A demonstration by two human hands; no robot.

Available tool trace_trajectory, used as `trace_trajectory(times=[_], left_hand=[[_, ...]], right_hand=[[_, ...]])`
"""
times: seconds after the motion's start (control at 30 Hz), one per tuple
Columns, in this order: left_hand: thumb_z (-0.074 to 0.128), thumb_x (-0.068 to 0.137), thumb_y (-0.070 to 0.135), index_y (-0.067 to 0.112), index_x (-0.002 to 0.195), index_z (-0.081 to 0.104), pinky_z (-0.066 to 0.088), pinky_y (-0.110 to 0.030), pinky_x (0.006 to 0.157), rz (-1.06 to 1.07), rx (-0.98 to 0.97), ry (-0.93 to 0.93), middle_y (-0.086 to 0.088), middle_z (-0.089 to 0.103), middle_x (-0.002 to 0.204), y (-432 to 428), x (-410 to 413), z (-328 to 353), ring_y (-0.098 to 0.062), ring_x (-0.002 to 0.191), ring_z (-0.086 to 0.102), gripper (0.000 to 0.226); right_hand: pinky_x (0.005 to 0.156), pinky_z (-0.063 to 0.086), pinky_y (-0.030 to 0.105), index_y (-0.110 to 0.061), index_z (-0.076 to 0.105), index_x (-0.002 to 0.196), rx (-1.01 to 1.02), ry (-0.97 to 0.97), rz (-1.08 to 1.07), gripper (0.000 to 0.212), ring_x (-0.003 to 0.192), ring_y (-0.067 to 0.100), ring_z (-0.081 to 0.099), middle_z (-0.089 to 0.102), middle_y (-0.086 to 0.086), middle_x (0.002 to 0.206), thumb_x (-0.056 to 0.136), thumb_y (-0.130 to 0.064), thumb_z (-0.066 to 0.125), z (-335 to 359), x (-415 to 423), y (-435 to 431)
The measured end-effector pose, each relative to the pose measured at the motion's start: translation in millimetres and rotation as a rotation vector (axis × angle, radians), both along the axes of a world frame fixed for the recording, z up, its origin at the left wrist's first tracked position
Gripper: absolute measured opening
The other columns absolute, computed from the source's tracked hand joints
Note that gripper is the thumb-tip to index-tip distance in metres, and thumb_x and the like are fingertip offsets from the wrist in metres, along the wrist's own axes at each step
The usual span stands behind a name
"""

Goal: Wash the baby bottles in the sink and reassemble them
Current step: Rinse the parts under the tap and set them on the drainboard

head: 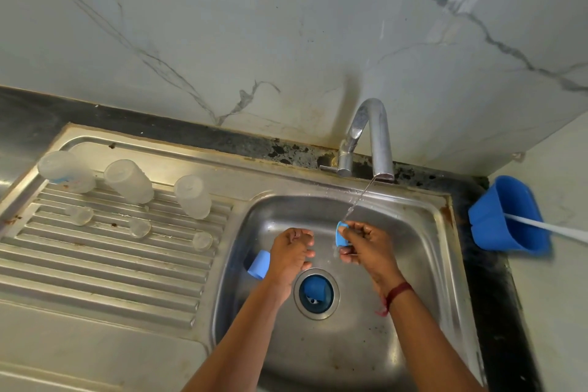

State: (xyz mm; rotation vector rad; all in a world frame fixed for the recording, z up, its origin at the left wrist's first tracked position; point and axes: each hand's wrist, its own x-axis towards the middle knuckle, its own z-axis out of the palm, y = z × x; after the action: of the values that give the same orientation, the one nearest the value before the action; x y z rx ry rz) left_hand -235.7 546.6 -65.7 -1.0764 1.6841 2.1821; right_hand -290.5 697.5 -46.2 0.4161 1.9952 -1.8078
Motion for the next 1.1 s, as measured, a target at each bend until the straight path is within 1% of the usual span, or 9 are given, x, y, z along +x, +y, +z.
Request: trace_trajectory(times=[0.1,0.17,0.27,0.37,0.43,0.57,0.7,0.9,1.1], left_hand=[[0.057,0.095,0.017,0.015,0.103,0.065,0.052,-0.025,0.065,-0.05,-0.016,0.001,-0.001,0.067,0.091,-1.5,10.0,3.4,-0.013,0.078,0.064,0.012],[0.057,0.094,0.015,0.015,0.101,0.065,0.051,-0.025,0.064,-0.072,-0.05,-0.025,-0.002,0.067,0.09,-3.7,18.8,3.1,-0.014,0.077,0.064,0.01],[0.061,0.091,0.013,0.015,0.099,0.068,0.049,-0.032,0.064,-0.114,-0.182,-0.1,-0.005,0.066,0.085,-7.4,32.6,-1.2,-0.019,0.074,0.062,0.011],[0.059,0.088,0.012,0.02,0.095,0.068,0.042,-0.031,0.064,-0.141,-0.234,-0.147,-0.005,0.058,0.076,-9.1,50.0,-2.1,-0.019,0.069,0.052,0.013],[0.059,0.088,0.011,0.017,0.094,0.068,0.042,-0.031,0.065,-0.135,-0.252,-0.15,-0.004,0.054,0.072,-7.5,62.0,2.3,-0.017,0.066,0.049,0.012],[0.057,0.089,0.009,0.016,0.085,0.061,0.039,-0.032,0.065,-0.109,-0.191,-0.102,-0.008,0.053,0.079,1.7,78.8,15.2,-0.019,0.075,0.049,0.009],[0.057,0.09,0.009,0.014,0.085,0.064,0.04,-0.03,0.062,-0.048,-0.168,-0.072,-0.007,0.06,0.08,4.8,88.8,22.9,-0.018,0.073,0.055,0.01],[0.058,0.089,0.008,0.013,0.082,0.064,0.04,-0.027,0.058,-0.03,-0.149,-0.045,-0.004,0.061,0.075,-2.5,93.2,38.0,-0.016,0.068,0.058,0.011],[0.057,0.091,0.009,0.011,0.083,0.065,0.046,-0.029,0.06,-0.035,-0.157,-0.035,-0.006,0.065,0.075,-22.4,95.7,42.4,-0.018,0.069,0.061,0.011]], right_hand=[[0.063,0.059,0.031,-0.005,0.07,0.099,-0.06,-0.089,-0.038,0.018,0.064,0.019,0.065,0.072,0.015,0.084,0.086,-0.017,0.074,-1.8,9.4,0.0],[0.062,0.059,0.027,-0.007,0.069,0.1,-0.056,-0.098,0.003,0.017,0.069,0.018,0.069,0.073,0.014,0.09,0.084,-0.008,0.075,-4.6,20.6,2.9],[0.059,0.055,0.024,-0.014,0.069,0.098,0.008,-0.036,0.093,0.03,0.07,0.014,0.068,0.071,0.01,0.093,0.078,0.008,0.075,-6.6,38.0,7.8],[0.062,0.058,0.031,-0.013,0.066,0.106,-0.13,-0.089,0.052,0.026,0.077,0.021,0.071,0.072,0.01,0.095,0.084,-0.001,0.073,-5.9,50.5,14.3],[0.063,0.057,0.032,-0.012,0.065,0.108,-0.083,-0.111,0.052,0.022,0.073,0.022,0.07,0.073,0.011,0.095,0.087,-0.008,0.072,-5.6,57.8,17.9],[0.066,0.058,0.031,-0.013,0.066,0.11,-0.1,-0.066,0.085,0.032,0.082,0.022,0.073,0.073,0.01,0.1,0.082,-0.002,0.076,-9.1,71.5,25.8],[0.064,0.056,0.029,-0.018,0.069,0.101,-0.01,0.009,0.071,0.029,0.094,0.026,0.071,0.071,0.009,0.106,0.08,0.001,0.076,-10.3,80.2,30.8],[0.062,0.053,0.025,-0.02,0.069,0.102,0.037,0.06,0.061,0.028,0.086,0.019,0.069,0.069,0.005,0.107,0.082,0.0,0.071,1.2,92.5,26.9],[0.065,0.055,0.028,-0.021,0.069,0.105,0.078,0.075,0.047,0.03,0.091,0.023,0.07,0.068,0.003,0.109,0.082,-0.002,0.072,10.7,98.7,11.6]])
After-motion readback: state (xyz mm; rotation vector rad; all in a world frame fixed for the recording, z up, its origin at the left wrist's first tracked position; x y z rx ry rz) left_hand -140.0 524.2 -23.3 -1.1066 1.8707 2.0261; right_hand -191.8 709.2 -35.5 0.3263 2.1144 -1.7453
